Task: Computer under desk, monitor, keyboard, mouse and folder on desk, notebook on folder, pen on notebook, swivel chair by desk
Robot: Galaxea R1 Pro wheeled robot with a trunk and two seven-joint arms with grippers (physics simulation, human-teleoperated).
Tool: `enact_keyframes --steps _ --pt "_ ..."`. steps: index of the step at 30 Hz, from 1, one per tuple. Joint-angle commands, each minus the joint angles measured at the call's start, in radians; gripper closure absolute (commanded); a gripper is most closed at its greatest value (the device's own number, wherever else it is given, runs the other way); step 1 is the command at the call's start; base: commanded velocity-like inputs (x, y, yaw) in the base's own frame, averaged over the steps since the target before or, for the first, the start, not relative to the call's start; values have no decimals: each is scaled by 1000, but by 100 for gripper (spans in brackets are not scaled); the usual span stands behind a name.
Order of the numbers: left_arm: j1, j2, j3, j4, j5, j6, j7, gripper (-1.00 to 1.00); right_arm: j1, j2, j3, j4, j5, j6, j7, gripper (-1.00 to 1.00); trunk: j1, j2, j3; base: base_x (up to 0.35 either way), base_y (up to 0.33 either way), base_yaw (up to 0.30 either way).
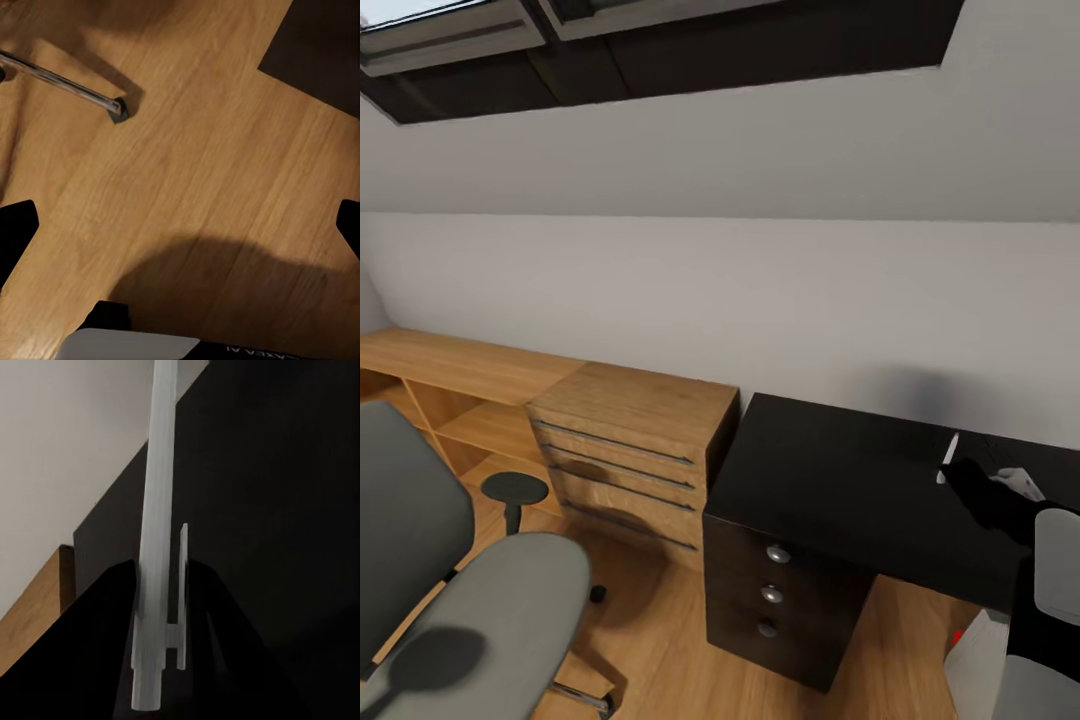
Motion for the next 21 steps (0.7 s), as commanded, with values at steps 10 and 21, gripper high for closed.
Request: enact_keyframes --steps 10,21 --pt "0 20 -2 14 7 -42 7 -100 10 1 4 -1 -10 4 -9 100 0 -1 9 0 0 -203" --pt "0 21 -3 17 8 -46 9 -100 12 1 7 -1 -2 4 -9 100 0 -1 19 -25 1 -207"
